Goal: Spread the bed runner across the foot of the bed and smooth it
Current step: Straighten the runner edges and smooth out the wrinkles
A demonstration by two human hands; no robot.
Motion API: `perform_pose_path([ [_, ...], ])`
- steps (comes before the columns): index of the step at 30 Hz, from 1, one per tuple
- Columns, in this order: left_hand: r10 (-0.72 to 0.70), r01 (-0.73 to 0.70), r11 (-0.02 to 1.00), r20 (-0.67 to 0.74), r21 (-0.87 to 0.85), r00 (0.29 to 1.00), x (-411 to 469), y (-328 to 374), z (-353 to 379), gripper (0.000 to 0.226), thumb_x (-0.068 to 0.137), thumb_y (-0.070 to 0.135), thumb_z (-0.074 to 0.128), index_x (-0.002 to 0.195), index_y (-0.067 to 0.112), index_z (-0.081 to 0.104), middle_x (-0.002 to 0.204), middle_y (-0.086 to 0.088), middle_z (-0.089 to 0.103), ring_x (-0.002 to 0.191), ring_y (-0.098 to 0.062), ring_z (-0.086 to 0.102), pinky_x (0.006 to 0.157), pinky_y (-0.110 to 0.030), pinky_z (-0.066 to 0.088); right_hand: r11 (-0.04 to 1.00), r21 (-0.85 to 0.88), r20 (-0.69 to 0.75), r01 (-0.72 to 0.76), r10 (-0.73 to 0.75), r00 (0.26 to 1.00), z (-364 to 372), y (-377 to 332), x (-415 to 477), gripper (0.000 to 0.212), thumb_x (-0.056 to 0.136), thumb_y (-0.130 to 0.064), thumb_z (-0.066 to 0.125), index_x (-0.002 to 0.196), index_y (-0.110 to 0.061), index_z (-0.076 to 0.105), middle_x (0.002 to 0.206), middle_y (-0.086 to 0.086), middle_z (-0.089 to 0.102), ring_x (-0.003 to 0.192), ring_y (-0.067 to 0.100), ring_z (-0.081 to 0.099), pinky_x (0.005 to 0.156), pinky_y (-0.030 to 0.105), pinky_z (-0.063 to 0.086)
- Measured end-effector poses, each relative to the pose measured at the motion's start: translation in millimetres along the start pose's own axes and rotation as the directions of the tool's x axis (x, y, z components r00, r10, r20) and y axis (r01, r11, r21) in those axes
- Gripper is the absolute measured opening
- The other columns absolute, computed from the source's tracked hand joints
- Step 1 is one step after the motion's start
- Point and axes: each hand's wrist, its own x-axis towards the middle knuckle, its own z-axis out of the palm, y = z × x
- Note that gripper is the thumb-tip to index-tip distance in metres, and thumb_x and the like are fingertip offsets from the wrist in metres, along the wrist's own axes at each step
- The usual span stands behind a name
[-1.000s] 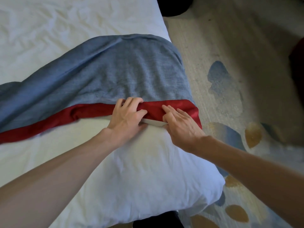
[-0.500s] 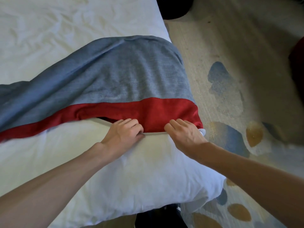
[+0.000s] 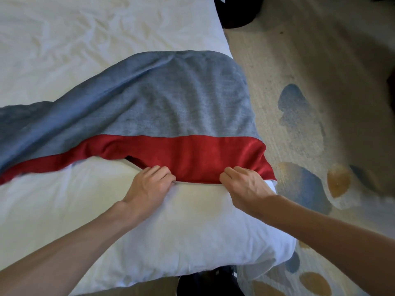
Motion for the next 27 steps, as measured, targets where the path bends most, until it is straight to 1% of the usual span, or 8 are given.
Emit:
perform_pose_path([
  [4, -0.007, 0.007, 1.0, 0.018, -0.014, 1.0, -6, 11, 0, 0.024, 0.086, 0.017, 0.05, 0.07, 0.012, 0.067, 0.067, -0.001, 0.058, 0.056, -0.021, 0.054, 0.048, -0.03, 0.045, 0.999, 0.027, 0.115, 0.019, -0.022, 0.993, -7, -3, 0, 0.03, 0.041, 0.01, 0.067, 0.058, -0.011, 0.055, 0.055, 0.002, 0.05, 0.043, 0.019, 0.045, 0.041, 0.023, 0.026],
  [7, -0.029, 0.03, 0.996, 0.016, -0.085, 0.999, -6, 9, -5, 0.026, 0.088, 0.023, 0.05, 0.076, 0.01, 0.069, 0.073, -0.002, 0.061, 0.061, -0.022, 0.056, 0.052, -0.032, 0.047, 0.998, 0.064, 0.148, 0.022, -0.032, 0.989, -12, -5, 12, 0.008, 0.073, -0.012, 0.063, 0.069, -0.011, 0.057, 0.069, 0.004, 0.056, 0.058, 0.024, 0.053, 0.048, 0.03, 0.036],
  [10, -0.106, 0.105, 0.987, -0.002, -0.118, 0.994, -1, 0, -19, 0.028, 0.091, 0.026, 0.049, 0.086, 0.009, 0.071, 0.083, -0.003, 0.063, 0.068, -0.022, 0.057, 0.058, -0.037, 0.047, 0.995, 0.103, 0.112, 0.009, -0.021, 0.993, -23, -13, 35, 0.015, 0.086, -0.022, 0.048, 0.081, -0.012, 0.057, 0.083, 0.005, 0.057, 0.074, 0.028, 0.055, 0.058, 0.035, 0.039],
  [14, -0.214, 0.213, 0.975, -0.005, -0.068, 0.977, -10, -26, -37, 0.031, 0.089, 0.024, 0.044, 0.087, 0.008, 0.071, 0.082, -0.003, 0.063, 0.067, -0.025, 0.058, 0.057, -0.037, 0.045, 0.989, 0.143, 0.081, 0.021, -0.032, 0.996, -30, -41, 64, 0.015, 0.089, -0.024, 0.044, 0.092, -0.016, 0.056, 0.093, 0.002, 0.056, 0.086, 0.025, 0.054, 0.064, 0.034, 0.038],
  [17, -0.295, 0.296, 0.953, 0.028, -0.056, 0.955, -32, -52, -45, 0.034, 0.089, 0.023, 0.041, 0.087, 0.007, 0.07, 0.081, -0.005, 0.064, 0.068, -0.027, 0.059, 0.058, -0.039, 0.047, 0.981, 0.183, 0.075, 0.067, -0.082, 0.994, -25, -76, 81, 0.016, 0.087, -0.017, 0.047, 0.098, -0.014, 0.058, 0.095, 0.003, 0.055, 0.085, 0.026, 0.051, 0.07, 0.036, 0.042],
  [20, -0.342, 0.343, 0.939, 0.071, -0.009, 0.937, -58, -80, -52, 0.035, 0.086, 0.023, 0.039, 0.086, 0.006, 0.07, 0.082, -0.008, 0.064, 0.07, -0.03, 0.061, 0.06, -0.04, 0.049, 0.984, 0.139, 0.041, 0.112, -0.119, 0.992, -16, -114, 102, 0.018, 0.082, -0.01, 0.053, 0.098, -0.012, 0.061, 0.1, 0.007, 0.054, 0.087, 0.027, 0.048, 0.071, 0.037, 0.04],
  [24, -0.346, 0.343, 0.938, 0.113, 0.046, 0.931, -89, -116, -60, 0.037, 0.083, 0.023, 0.039, 0.092, 0.006, 0.07, 0.087, -0.008, 0.066, 0.074, -0.031, 0.063, 0.066, -0.039, 0.047, 0.999, 0.041, -0.049, 0.031, -0.029, 0.998, -7, -155, 134, 0.021, 0.072, -0.006, 0.059, 0.091, -0.013, 0.062, 0.115, 0.014, 0.052, 0.096, 0.032, 0.048, 0.073, 0.038, 0.041],
  [27, -0.325, 0.32, 0.946, 0.128, 0.059, 0.937, -107, -138, -62, 0.037, 0.082, 0.022, 0.041, 0.1, 0.006, 0.07, 0.094, -0.01, 0.066, 0.078, -0.031, 0.063, 0.065, -0.038, 0.045, 0.999, 0.032, -0.089, -0.033, 0.036, 0.995, -1, -175, 151, 0.024, 0.071, -0.007, 0.059, 0.093, -0.013, 0.065, 0.117, 0.018, 0.056, 0.099, 0.037, 0.052, 0.073, 0.041, 0.044],
])
